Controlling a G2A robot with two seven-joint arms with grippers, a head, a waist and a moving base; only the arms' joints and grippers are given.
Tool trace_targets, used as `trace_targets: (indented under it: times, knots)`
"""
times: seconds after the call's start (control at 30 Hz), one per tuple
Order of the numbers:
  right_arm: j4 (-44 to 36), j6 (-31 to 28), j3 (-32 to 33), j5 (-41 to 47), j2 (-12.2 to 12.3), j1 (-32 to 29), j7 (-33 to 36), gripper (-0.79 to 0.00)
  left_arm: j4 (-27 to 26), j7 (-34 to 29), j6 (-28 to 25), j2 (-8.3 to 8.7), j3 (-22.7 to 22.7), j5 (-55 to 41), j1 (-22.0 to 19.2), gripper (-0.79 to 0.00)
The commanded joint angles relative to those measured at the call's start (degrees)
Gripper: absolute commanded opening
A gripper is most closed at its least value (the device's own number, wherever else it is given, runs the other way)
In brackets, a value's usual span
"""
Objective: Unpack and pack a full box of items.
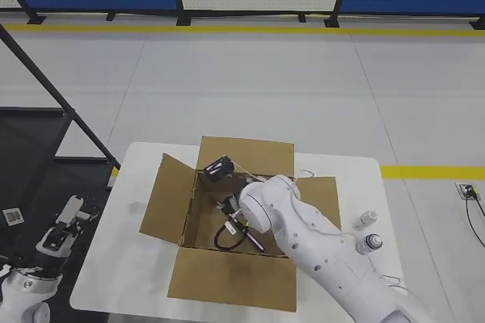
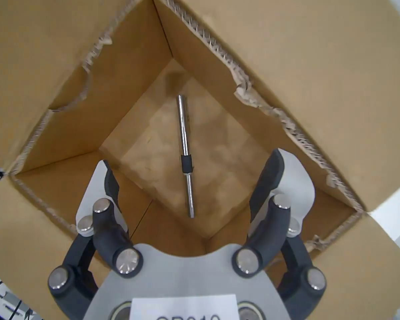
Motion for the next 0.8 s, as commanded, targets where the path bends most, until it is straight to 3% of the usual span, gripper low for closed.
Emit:
trace_targets:
  times: [0.0, 0.1, 0.17, 0.77]
  knots:
    - [5.93, -0.87, -1.16, 2.06, -0.99, 0.91, -1.18, -0.114, 0.16, 0.07, 0.16, 0.06, -0.15, -0.06, -0.08, 0.000]
    - [11.84, -1.87, -2.15, 5.46, -2.44, 1.78, -3.11, -0.308, 0.16, 0.07, 0.16, 0.06, -0.15, -0.06, -0.08, 0.000]
    - [15.08, -2.46, -3.19, 6.75, -3.42, 2.22, -3.81, -0.366, 0.16, 0.07, 0.16, 0.06, -0.15, -0.06, -0.08, 0.000]
    - [34.03, -3.57, -8.62, 9.34, -10.72, 6.10, -9.23, -0.403, 0.16, 0.07, 0.16, 0.06, -0.15, -0.06, -0.08, 0.000]
